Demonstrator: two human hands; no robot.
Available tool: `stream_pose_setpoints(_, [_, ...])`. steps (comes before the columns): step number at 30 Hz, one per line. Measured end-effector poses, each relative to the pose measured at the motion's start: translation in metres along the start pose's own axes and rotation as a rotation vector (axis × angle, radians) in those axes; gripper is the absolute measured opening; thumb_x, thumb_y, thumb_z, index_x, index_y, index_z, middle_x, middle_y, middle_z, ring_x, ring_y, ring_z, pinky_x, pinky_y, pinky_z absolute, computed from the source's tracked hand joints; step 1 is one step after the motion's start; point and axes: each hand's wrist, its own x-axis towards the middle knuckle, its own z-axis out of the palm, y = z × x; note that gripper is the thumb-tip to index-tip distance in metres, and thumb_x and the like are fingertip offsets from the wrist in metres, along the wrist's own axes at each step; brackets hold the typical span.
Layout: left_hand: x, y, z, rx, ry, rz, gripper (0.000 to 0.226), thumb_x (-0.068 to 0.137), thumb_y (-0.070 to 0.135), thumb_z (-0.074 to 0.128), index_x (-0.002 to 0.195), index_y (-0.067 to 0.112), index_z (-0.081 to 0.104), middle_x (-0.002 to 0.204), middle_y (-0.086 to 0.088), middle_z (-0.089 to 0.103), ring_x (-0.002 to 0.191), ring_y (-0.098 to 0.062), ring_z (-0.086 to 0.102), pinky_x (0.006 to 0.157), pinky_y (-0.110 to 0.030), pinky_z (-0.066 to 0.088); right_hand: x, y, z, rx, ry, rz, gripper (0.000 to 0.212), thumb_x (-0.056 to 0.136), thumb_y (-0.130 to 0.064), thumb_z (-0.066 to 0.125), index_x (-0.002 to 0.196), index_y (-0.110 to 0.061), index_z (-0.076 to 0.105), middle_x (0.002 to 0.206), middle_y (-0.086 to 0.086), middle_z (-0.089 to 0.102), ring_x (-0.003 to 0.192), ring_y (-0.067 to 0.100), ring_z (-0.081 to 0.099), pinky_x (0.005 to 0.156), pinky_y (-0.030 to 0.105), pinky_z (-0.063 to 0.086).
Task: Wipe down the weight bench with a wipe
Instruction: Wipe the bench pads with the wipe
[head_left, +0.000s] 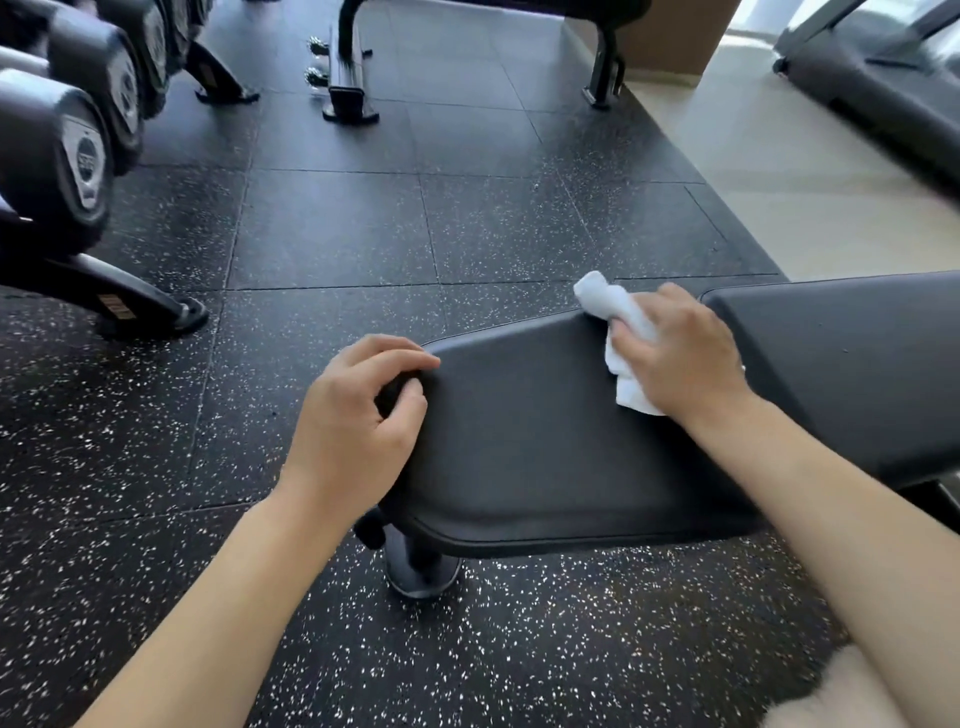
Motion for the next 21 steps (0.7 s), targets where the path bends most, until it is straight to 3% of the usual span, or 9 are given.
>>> stream_pose_setpoints(2, [0.000, 0.002, 0.007, 0.078, 0.014, 0.009, 0.027, 0.089, 0.000, 0.068, 0.106, 0.018, 0.079, 0.113, 0.007, 0.065, 0.112, -0.014, 0.058, 0.102, -0.017, 0.040, -0.013, -0.024, 0.006, -0.002, 0.001, -0.092, 0.022, 0.098, -0.035, 0.059, 0.102, -0.015, 0.069, 0.094, 0.002, 0.053, 0.092, 0.030, 0.059, 0.077, 0.038, 0.040])
stream_pose_setpoints(5, [0.003, 0.006, 0.019, 0.160, 0.049, -0.001, 0.029, 0.087, 0.001, 0.066, 0.108, 0.017, 0.076, 0.113, 0.002, 0.062, 0.109, -0.019, 0.051, 0.101, -0.022, 0.038, -0.051, -0.074, 0.018, 0.094, -0.062, -0.419, 0.025, 0.091, -0.032, 0.061, 0.109, -0.016, 0.069, 0.095, 0.001, 0.056, 0.090, 0.024, 0.058, 0.078, 0.036, 0.042])
stream_pose_setpoints(8, [0.010, 0.010, 0.026, 0.174, 0.043, -0.059, 0.031, 0.088, -0.003, 0.057, 0.106, 0.018, 0.072, 0.112, 0.004, 0.061, 0.107, -0.020, 0.052, 0.095, -0.022, 0.038, -0.053, -0.075, 0.019, 0.143, -0.136, -0.665, 0.028, 0.095, -0.039, 0.057, 0.106, -0.016, 0.068, 0.090, -0.003, 0.052, 0.086, 0.019, 0.053, 0.074, 0.030, 0.041])
stream_pose_setpoints(10, [0.017, 0.013, 0.029, 0.199, 0.013, -0.069, 0.025, 0.092, 0.003, 0.057, 0.107, 0.020, 0.068, 0.112, 0.008, 0.057, 0.106, -0.018, 0.055, 0.092, -0.025, 0.041, -0.021, -0.047, 0.017, 0.106, -0.094, -0.539, 0.025, 0.097, -0.037, 0.059, 0.109, -0.017, 0.068, 0.094, -0.002, 0.054, 0.095, 0.022, 0.056, 0.080, 0.035, 0.044])
stream_pose_setpoints(12, [0.019, 0.014, 0.031, 0.253, -0.008, -0.054, 0.019, 0.095, 0.011, 0.058, 0.109, 0.022, 0.064, 0.113, 0.009, 0.054, 0.106, -0.018, 0.055, 0.092, -0.034, 0.046, 0.015, -0.008, 0.014, 0.089, -0.025, -0.297, 0.021, 0.098, -0.032, 0.061, 0.102, -0.013, 0.067, 0.095, 0.001, 0.055, 0.097, 0.029, 0.057, 0.082, 0.039, 0.042])
stream_pose_setpoints(15, [0.018, 0.014, 0.034, 0.343, -0.047, -0.046, 0.030, 0.098, 0.025, 0.052, 0.126, 0.023, 0.061, 0.123, 0.009, 0.057, 0.113, -0.021, 0.058, 0.094, -0.045, 0.052, 0.037, 0.020, 0.019, 0.039, 0.050, -0.082, 0.023, 0.098, -0.031, 0.057, 0.096, -0.009, 0.065, 0.096, 0.010, 0.059, 0.096, 0.035, 0.056, 0.080, 0.041, 0.039])
stream_pose_setpoints(18, [0.020, 0.017, 0.036, 0.433, -0.087, -0.125, 0.045, 0.100, 0.037, 0.039, 0.141, 0.030, 0.056, 0.134, 0.015, 0.060, 0.119, -0.017, 0.059, 0.094, -0.045, 0.054, 0.025, -0.004, 0.030, 0.061, 0.045, -0.237, 0.025, 0.093, -0.035, 0.054, 0.096, -0.013, 0.064, 0.093, 0.005, 0.058, 0.090, 0.029, 0.052, 0.079, 0.041, 0.040])
stream_pose_setpoints(21, [0.026, 0.028, 0.041, 0.481, -0.073, -0.332, 0.044, 0.103, 0.037, 0.034, 0.141, 0.031, 0.057, 0.132, 0.010, 0.064, 0.115, -0.026, 0.062, 0.088, -0.048, 0.052, 0.000, -0.032, 0.029, 0.144, -0.039, -0.454, 0.024, 0.094, -0.036, 0.059, 0.104, -0.015, 0.066, 0.092, 0.000, 0.053, 0.086, 0.024, 0.046, 0.075, 0.039, 0.042])
